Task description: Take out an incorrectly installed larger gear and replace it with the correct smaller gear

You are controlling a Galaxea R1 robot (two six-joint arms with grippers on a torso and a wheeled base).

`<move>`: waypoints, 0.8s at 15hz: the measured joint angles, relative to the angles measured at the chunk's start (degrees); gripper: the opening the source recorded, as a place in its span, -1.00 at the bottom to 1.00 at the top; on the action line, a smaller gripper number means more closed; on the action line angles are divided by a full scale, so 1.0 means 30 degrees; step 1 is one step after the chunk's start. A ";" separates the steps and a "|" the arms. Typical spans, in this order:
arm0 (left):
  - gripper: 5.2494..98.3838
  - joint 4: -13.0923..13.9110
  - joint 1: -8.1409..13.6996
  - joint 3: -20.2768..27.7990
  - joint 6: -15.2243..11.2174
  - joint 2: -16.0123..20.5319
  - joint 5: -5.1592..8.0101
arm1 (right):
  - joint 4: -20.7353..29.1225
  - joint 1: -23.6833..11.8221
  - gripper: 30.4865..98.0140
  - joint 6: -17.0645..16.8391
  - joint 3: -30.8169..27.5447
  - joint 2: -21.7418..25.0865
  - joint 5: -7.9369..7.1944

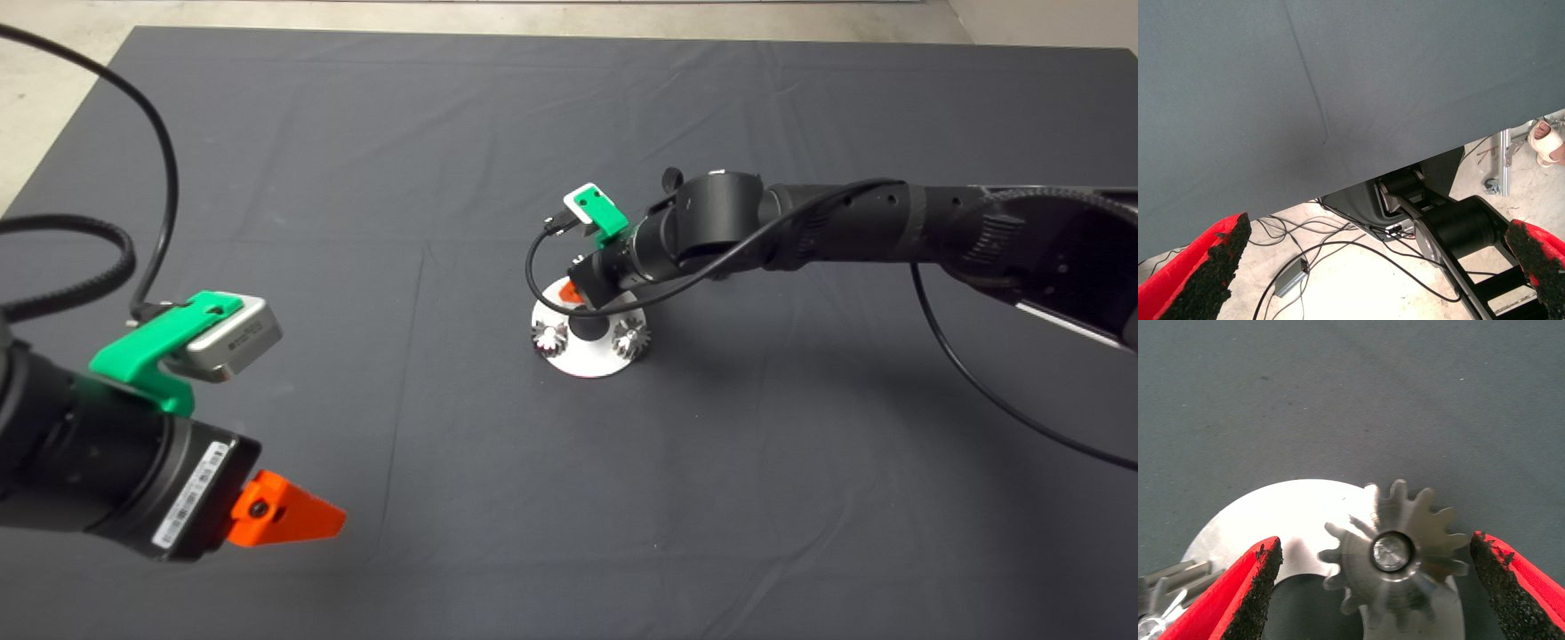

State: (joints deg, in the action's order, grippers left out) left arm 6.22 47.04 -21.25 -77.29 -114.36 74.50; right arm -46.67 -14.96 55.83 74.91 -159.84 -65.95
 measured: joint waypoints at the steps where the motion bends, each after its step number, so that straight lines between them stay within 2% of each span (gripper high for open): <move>1: 0.99 0.0000 -0.0008 0.0000 0.0000 -0.0008 0.0000 | -0.0016 0.0008 0.27 0.0000 0.0020 -0.0008 0.0008; 4: 0.99 0.0000 -0.0008 0.0000 0.0000 -0.0016 -0.0008 | -0.0016 0.0000 0.19 0.0000 0.0020 -0.0008 0.0008; 6: 0.99 -0.0008 -0.0004 0.0065 0.0000 -0.0028 -0.0008 | -0.0024 0.0004 0.05 0.0000 0.0148 -0.0020 0.0032; 8: 0.99 0.0000 -0.0008 0.0223 0.0000 -0.0020 0.0000 | -0.0045 0.0008 0.05 0.0003 0.0409 -0.0014 0.0044; 10: 0.99 0.0000 -0.0001 0.0232 0.0000 -0.0016 -0.0008 | -0.0073 0.0008 -0.12 0.0004 0.0451 -0.0016 0.0109; 12: 0.99 0.0000 -0.0008 0.0232 0.0000 -0.0016 -0.0008 | -0.0065 0.0008 -0.13 0.0004 0.0451 -0.0016 0.0138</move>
State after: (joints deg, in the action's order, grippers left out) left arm 6.22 47.02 -20.55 -77.29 -114.41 74.47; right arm -46.86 -14.93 55.85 76.26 -159.89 -65.54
